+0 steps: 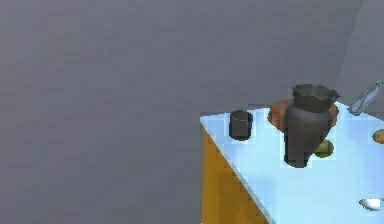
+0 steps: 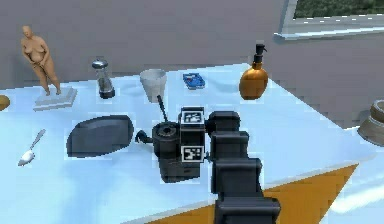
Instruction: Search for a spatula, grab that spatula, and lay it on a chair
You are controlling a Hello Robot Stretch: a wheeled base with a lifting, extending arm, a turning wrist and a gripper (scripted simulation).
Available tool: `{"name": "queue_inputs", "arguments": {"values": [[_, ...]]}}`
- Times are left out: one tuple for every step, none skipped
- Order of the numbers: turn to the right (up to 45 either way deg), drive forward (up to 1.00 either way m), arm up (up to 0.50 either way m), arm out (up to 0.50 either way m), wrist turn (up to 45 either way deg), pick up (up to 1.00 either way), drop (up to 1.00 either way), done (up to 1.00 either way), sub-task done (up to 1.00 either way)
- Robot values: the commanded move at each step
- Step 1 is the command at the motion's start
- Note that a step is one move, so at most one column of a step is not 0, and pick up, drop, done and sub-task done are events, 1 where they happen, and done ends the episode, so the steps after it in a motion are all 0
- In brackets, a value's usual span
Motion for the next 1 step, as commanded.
{"name": "queue_inputs", "arguments": {"values": [[0.0,0.0,0.04,0.0,0.0,0.0,0.0,0.0,0.0]]}}
